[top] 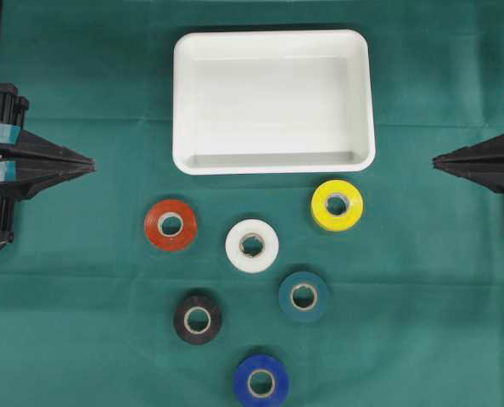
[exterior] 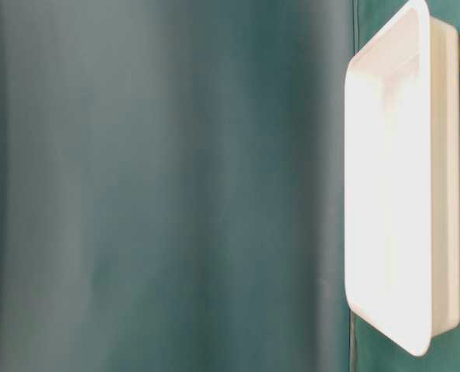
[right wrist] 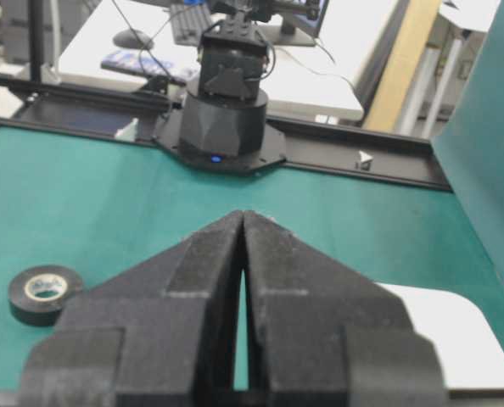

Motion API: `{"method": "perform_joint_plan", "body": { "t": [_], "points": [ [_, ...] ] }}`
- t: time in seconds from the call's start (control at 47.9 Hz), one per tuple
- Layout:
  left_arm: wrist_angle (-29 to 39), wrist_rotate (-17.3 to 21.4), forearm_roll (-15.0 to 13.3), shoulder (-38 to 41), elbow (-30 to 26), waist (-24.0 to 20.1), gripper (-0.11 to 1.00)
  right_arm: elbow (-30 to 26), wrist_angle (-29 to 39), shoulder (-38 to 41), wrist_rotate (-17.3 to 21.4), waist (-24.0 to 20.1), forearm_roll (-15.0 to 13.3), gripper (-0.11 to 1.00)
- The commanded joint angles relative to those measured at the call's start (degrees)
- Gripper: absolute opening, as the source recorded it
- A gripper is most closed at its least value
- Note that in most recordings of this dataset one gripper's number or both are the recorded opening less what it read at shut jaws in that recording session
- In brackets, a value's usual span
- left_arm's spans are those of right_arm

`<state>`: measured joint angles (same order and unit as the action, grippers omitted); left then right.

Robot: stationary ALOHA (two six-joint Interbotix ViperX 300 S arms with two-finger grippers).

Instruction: Pick up the tape from a random location and place it into the white case.

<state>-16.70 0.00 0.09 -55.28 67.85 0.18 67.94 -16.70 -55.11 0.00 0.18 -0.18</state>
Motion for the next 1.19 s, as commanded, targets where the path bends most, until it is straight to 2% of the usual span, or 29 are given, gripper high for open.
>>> {"method": "perform_joint_plan", "body": {
  "t": [0.0, 0.272, 0.501, 0.564, 0.627, 0.71, 0.835, 0.919, 1.003, 1.17],
  "points": [
    [1.41, 0.0, -0.18, 0.97, -2.37, 0.88, 0.01, -1.85, -0.09, 0.35, 0.44, 0.26, 0.35, 0.0],
    [2.37, -0.26, -0.18, 1.05, -3.16, 0.88, 0.01, -4.66, 7.82, 0.26, 2.81, 0.26, 0.35, 0.0],
    [2.37, -0.35, -0.18, 1.23, -3.08, 0.88, 0.01, -4.92, 9.58, 0.26, 2.9, 0.26, 0.09, 0.0],
    [2.37, -0.53, -0.26, 1.32, -3.08, 0.88, 0.07, -4.92, 9.67, 0.18, 2.81, 0.26, 0.09, 0.0],
    [2.37, -0.88, -0.26, 1.32, -3.08, 0.88, 0.17, -4.92, 9.76, 0.18, 2.9, 0.18, 0.09, 0.02],
    [2.37, -1.32, -0.26, 1.32, -3.08, 0.88, 0.4, -4.92, 9.67, 0.18, 2.81, 0.26, 0.09, 0.19],
    [2.37, -1.49, -0.35, 1.32, -3.08, 0.88, 0.77, -4.92, 9.49, 0.35, 2.64, 0.18, -0.26, 0.57],
    [2.37, -1.49, -0.35, 1.32, -3.08, 0.88, 0.95, -5.01, 9.49, 0.44, 2.64, 0.26, -0.44, 0.8],
    [2.72, -1.49, -0.35, 1.32, -3.08, 0.88, 0.99, -5.01, 9.58, 0.44, 2.64, 0.26, -0.44, 0.91],
    [2.9, -1.49, -0.35, 1.32, -3.08, 0.79, 0.99, -5.19, 9.76, 0.26, 2.64, 0.26, -0.44, 0.91]
  ]
}}
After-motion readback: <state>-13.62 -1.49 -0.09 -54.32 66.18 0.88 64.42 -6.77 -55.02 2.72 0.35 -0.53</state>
